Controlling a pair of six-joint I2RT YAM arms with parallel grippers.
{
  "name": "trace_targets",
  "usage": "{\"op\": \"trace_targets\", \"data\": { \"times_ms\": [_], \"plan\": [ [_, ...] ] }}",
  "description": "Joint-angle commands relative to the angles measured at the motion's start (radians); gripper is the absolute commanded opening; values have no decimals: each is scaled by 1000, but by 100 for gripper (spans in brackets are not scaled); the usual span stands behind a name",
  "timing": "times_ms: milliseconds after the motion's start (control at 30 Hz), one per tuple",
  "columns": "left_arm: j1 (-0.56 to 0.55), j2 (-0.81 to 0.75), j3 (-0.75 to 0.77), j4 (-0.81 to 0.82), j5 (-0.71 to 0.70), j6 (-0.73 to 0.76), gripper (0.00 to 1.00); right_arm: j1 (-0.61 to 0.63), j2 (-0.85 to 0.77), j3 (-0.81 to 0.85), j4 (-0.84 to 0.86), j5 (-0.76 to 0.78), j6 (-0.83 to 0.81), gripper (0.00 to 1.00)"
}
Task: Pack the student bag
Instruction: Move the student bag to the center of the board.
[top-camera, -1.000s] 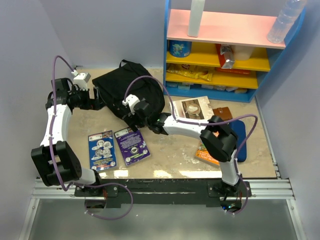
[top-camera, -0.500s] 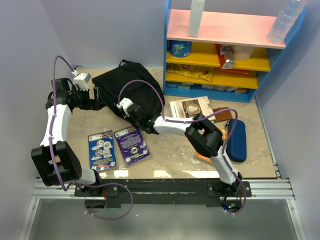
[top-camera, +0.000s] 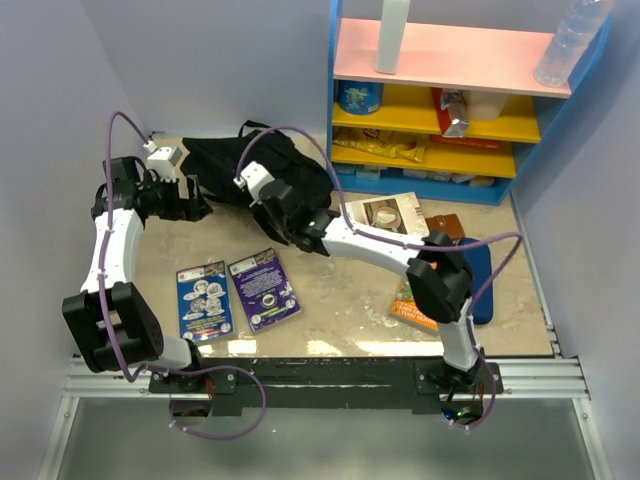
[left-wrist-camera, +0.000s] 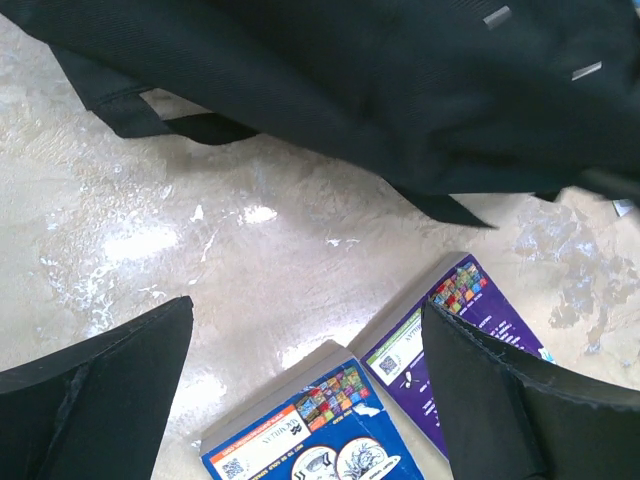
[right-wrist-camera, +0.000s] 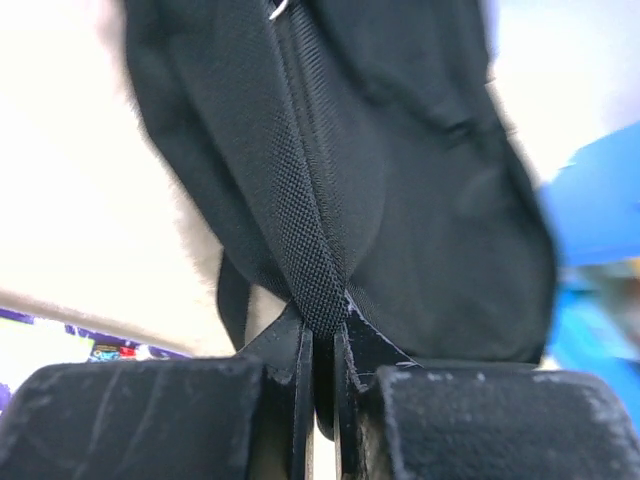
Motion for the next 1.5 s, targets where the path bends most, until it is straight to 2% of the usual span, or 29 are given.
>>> {"op": "trace_targets", "data": {
  "times_ms": [0,133,300,433,500,533,567,600,667,767,833,900,967,1033,1067,1133,1333,1467],
  "plan": [
    [11,-35,10,9,12,0,100,4,-197,-27,53,75,-48,0],
    [11,-36,61,-15,29,-3,100,39,-331,-200,51,96,-25,0],
    [12,-42,147,-57,56,-6,100,165,-463,-399,-39,163,77,0],
    [9,-50,245,-111,75,6,100,277,-478,-518,-126,185,320,0],
    [9,-53,250,-115,85,9,100,341,-463,-578,-163,148,405,12],
    [6,-53,242,-115,95,16,100,364,-458,-598,-162,130,484,22],
    [1,-50,232,-112,95,17,100,408,-454,-634,-153,101,518,46],
    [-3,-44,221,-105,92,23,100,430,-442,-648,-151,81,550,55],
    [-32,-24,181,-98,64,40,100,476,-434,-667,-153,56,621,68],
    [-75,2,130,-83,46,59,100,479,-475,-668,-165,50,643,76],
    [-126,15,98,-51,12,62,100,440,-554,-653,-171,59,588,80],
    [-170,22,78,-11,-29,62,100,365,-622,-621,-165,3,543,80],
    [-235,38,73,12,-53,66,100,207,-716,-609,-121,-110,525,80],
    [-276,65,75,47,-68,66,100,42,-750,-604,-85,-184,516,80],
    [-282,77,80,61,-71,66,100,-2,-745,-592,-59,-226,509,80],
    [-286,137,112,87,-89,65,100,-85,-698,-564,-48,-231,474,80],
    [-287,330,233,138,-220,101,100,-194,-436,-418,-22,-251,462,77],
    [-285,450,316,101,-221,118,100,-240,-339,-343,21,-281,476,76]
  ]
}}
